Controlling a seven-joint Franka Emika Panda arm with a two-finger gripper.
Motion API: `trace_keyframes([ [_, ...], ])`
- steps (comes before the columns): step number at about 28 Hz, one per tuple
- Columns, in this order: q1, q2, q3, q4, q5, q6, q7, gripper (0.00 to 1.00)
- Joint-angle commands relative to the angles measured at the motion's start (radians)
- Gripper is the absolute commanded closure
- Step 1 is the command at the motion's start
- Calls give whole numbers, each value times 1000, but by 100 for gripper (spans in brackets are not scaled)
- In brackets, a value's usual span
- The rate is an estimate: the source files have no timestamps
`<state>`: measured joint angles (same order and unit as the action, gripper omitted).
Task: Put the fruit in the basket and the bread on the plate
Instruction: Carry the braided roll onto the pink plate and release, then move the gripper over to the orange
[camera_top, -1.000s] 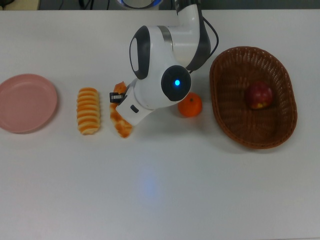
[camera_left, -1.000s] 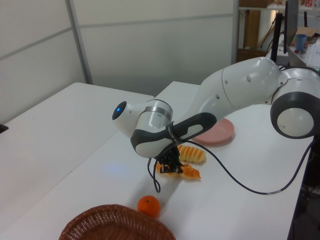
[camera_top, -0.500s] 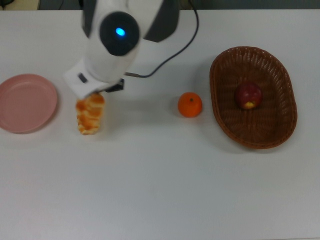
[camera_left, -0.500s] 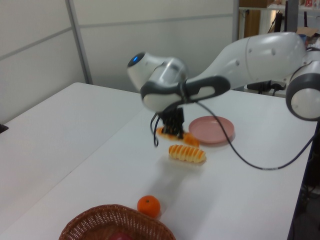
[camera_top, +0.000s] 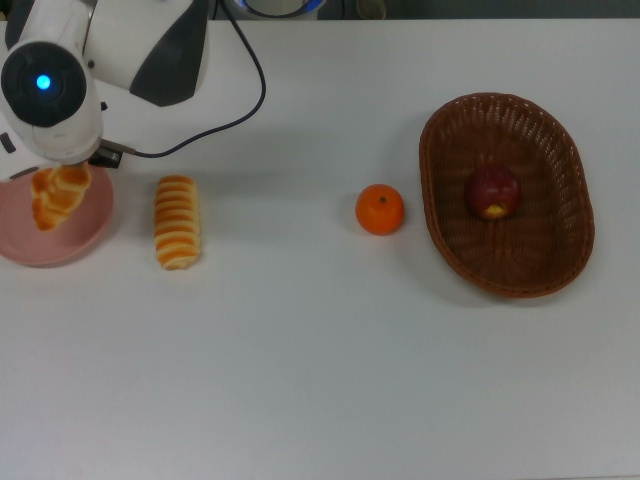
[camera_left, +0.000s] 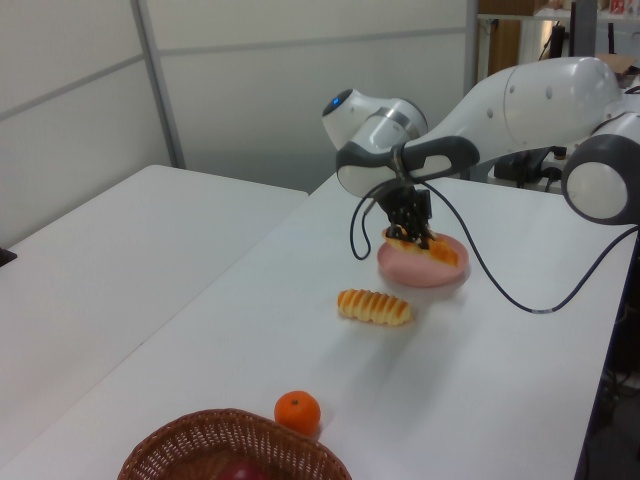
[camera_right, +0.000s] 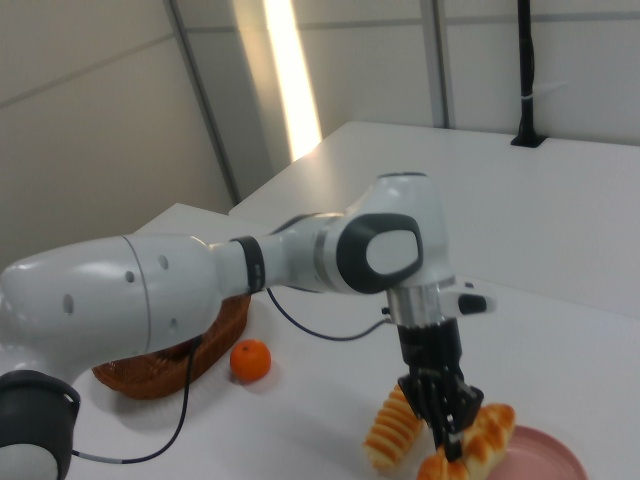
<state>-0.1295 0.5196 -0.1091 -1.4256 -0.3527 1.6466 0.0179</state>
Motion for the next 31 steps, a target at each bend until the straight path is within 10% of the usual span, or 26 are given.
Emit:
trace_keyframes([
  [1,4,29,-4,-32,-54,15,-4,100],
  [3,5,39,-3,-30,-65,15,-1,70],
  [5,10,42,-4,-30,-68,15,0,13],
  [7,8,40,-4,-26,-66,15,1,0],
  [21,22,-33,9,-1,55,22,-4,0],
  [31,241,-58,37,-3,124,-20,4,0],
])
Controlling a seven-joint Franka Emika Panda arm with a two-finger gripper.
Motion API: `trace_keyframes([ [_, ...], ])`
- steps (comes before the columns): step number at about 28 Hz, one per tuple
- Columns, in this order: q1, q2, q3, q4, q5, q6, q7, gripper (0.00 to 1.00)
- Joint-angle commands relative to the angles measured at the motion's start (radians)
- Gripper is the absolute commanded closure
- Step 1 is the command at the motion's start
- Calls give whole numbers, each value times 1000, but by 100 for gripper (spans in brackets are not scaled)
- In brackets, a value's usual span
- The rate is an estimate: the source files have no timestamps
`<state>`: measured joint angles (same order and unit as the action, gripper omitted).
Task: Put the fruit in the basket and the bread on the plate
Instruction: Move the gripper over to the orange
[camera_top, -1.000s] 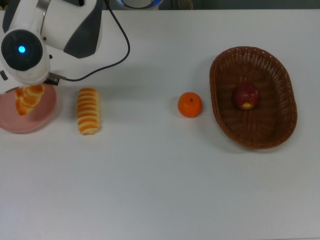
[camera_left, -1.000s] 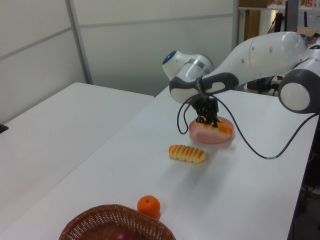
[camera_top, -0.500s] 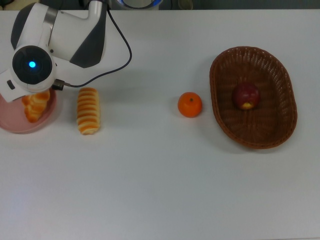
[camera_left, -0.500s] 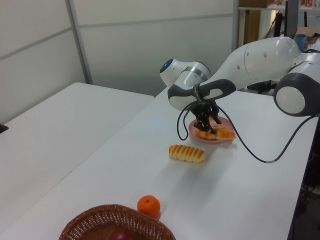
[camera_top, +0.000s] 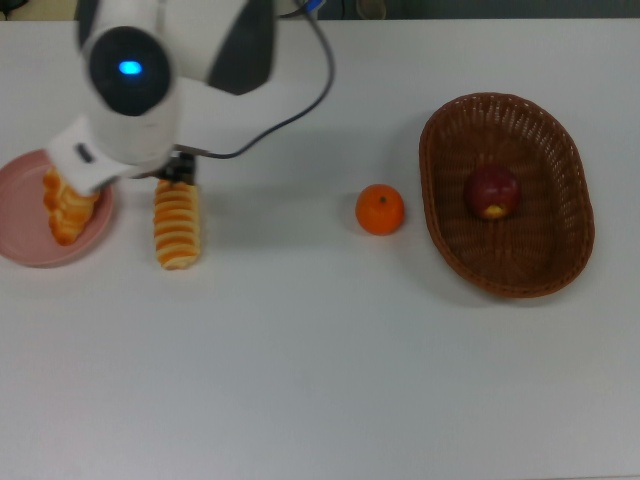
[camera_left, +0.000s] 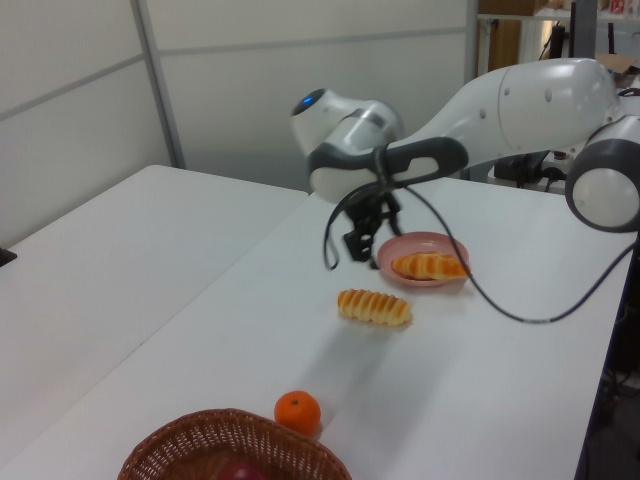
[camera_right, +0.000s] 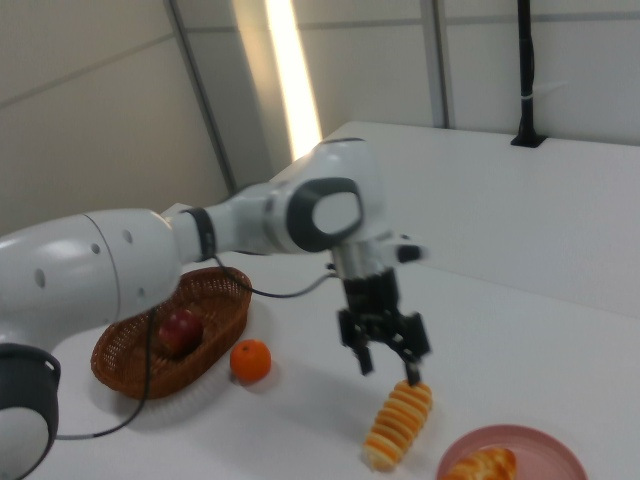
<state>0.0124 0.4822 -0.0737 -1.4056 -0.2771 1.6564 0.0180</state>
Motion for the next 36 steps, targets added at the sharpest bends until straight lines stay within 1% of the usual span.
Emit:
trace_keyframes([
  [1,112,-19,5,-23,64,-32,3,0],
  [4,158,-17,18,-24,93,-30,7,0],
  [5,184,-14,26,-27,104,-27,8,0],
  [7,201,-11,38,-30,117,-23,13,0],
  [10,215,-4,61,-30,145,-17,11,0],
  [11,216,-1,81,-32,168,-1,8,0],
  [13,218,6,100,-36,188,25,5,0],
  [14,218,10,112,-44,194,37,5,0],
  [15,218,19,133,-55,199,61,8,0],
  [18,221,35,160,-69,202,89,10,0],
  [24,253,61,163,-78,202,115,10,0],
  [36,288,68,163,-82,197,137,30,0],
])
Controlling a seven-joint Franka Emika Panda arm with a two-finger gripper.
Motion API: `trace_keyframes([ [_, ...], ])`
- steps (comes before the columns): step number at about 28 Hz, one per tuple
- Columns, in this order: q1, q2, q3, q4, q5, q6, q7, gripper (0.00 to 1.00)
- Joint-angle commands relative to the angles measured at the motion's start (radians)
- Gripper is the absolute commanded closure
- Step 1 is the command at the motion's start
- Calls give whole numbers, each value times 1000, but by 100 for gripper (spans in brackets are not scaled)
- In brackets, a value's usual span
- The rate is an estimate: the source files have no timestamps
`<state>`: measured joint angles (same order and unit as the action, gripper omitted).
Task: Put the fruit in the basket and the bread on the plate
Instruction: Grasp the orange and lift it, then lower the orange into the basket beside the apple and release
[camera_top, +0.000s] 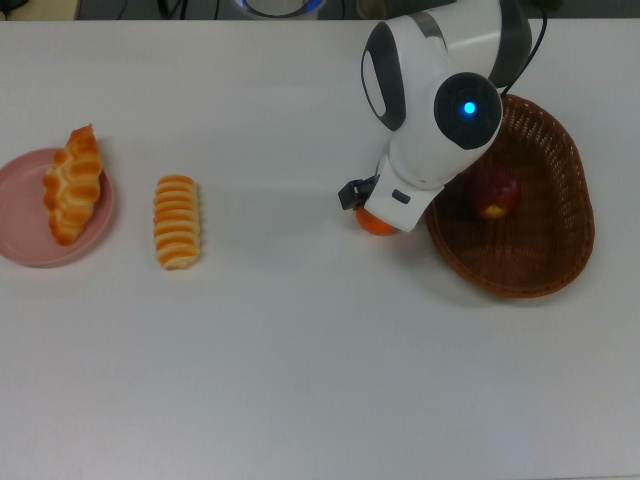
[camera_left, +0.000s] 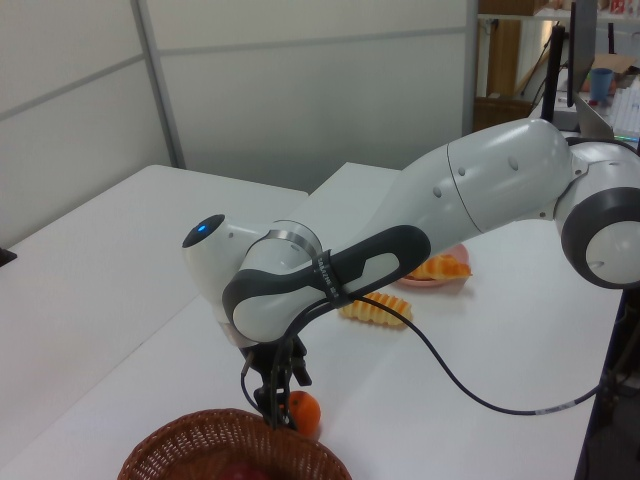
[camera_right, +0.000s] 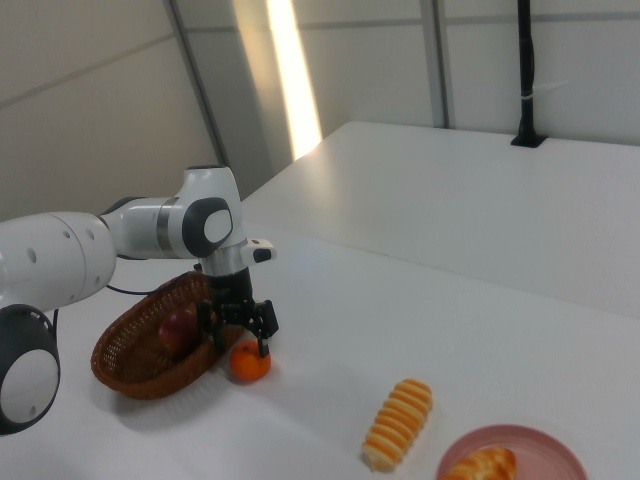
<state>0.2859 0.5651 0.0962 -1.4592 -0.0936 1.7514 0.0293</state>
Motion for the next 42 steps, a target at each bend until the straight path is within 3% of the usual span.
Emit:
trace_keyframes([
  [1,15,-10,-7,-29,11,49,20,0],
  [10,19,21,-9,-29,-49,109,37,0],
  [11,19,21,-10,-29,-54,109,37,5],
  [14,19,21,-10,-30,-63,109,34,30],
  [15,16,21,-12,-29,-64,109,29,62],
  [18,13,21,-12,-29,-61,108,29,100],
  [28,6,4,-20,-18,-48,102,29,100],
  [34,-30,-51,-18,-15,-20,100,27,100],
  [42,-19,-94,-6,26,5,99,43,100],
])
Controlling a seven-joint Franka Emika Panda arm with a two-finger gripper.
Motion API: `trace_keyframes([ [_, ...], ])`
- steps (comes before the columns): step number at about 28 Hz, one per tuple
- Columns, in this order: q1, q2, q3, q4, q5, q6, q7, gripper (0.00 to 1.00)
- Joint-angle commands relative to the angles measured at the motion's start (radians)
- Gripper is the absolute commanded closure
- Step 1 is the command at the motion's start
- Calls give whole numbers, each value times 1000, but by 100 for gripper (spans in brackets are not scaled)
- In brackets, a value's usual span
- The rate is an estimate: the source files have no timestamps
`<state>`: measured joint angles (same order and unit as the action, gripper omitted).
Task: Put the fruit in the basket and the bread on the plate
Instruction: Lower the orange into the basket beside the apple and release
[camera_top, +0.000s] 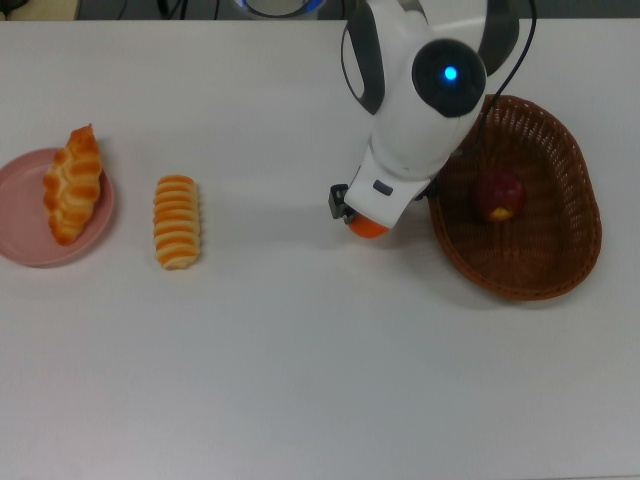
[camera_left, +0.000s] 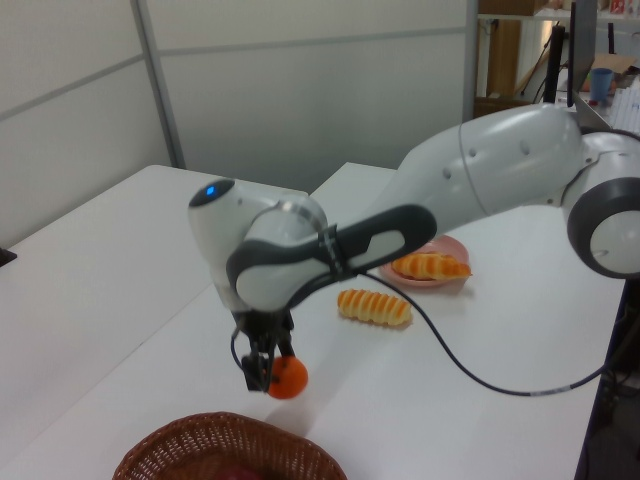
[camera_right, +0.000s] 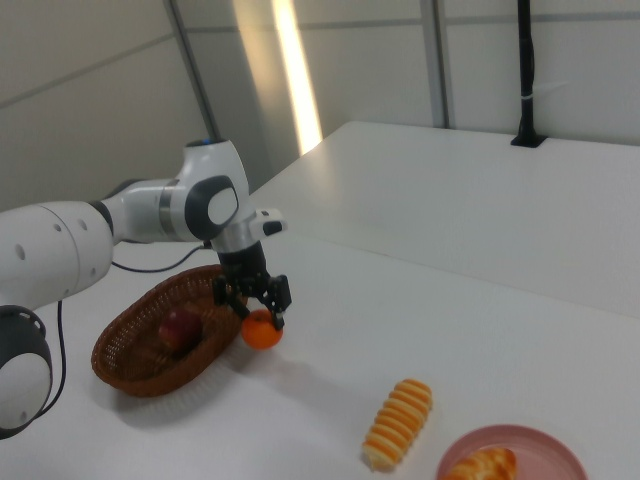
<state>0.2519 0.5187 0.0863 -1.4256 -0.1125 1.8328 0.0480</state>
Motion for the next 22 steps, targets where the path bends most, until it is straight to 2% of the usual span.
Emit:
trace_keyframes([
  [1,21,-51,6,-4,24,16,27,100],
  [7,41,-49,81,40,19,36,101,100],
  [10,49,-46,122,45,16,112,130,100],
  [14,95,-22,124,40,-1,190,179,100],
  [17,104,3,125,40,-19,236,197,100],
  [18,104,12,125,40,-26,252,208,96],
  [22,104,47,115,40,-53,306,286,42],
])
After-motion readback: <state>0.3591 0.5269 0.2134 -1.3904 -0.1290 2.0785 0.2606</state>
